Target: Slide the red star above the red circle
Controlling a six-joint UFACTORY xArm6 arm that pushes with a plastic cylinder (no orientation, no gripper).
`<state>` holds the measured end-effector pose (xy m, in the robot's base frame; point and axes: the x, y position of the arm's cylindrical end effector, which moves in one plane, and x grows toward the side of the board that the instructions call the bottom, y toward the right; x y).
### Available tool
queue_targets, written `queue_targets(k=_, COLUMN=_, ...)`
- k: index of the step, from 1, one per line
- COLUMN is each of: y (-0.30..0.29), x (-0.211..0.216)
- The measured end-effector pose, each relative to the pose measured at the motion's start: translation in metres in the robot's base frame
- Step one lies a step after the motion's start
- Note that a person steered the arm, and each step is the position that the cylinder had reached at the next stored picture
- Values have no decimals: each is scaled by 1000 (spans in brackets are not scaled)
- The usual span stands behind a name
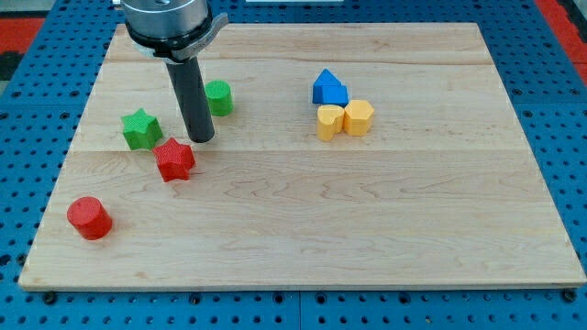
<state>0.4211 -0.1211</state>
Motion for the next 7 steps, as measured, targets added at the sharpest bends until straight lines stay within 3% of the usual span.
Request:
queue_targets(k=4, y=-50, x=22)
queue_targets(k=7, y=-38, x=41)
